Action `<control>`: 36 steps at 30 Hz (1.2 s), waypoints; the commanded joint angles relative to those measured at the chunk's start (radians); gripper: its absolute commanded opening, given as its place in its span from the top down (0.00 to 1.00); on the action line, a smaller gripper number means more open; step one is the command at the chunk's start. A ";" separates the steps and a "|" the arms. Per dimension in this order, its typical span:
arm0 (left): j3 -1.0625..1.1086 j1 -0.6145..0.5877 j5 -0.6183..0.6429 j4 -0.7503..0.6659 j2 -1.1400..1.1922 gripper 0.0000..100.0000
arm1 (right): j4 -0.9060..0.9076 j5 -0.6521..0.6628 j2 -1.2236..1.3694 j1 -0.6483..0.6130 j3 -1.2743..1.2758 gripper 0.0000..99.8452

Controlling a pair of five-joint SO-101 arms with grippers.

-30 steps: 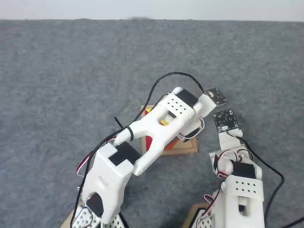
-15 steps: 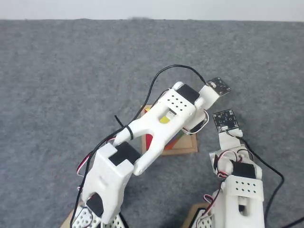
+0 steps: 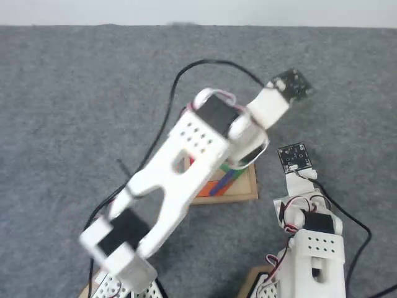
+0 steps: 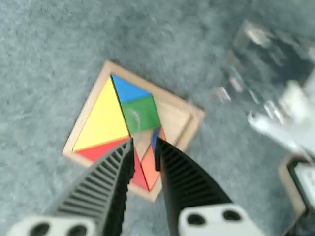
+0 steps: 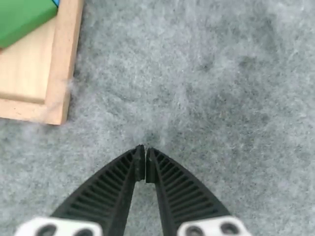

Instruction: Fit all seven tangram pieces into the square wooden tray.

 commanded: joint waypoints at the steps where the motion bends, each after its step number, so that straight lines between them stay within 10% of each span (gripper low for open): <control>1: 0.367 0.029 -0.069 -0.060 -0.247 0.93 | -0.024 -0.005 -0.024 -0.005 -0.009 0.99; 10: 0.912 0.066 -0.169 -0.483 -0.344 0.93 | -0.024 -0.005 -0.024 -0.007 -0.009 0.99; 36: 0.743 -0.040 -0.284 -0.473 -0.118 0.93 | -0.024 -0.005 -0.024 -0.007 -0.009 0.99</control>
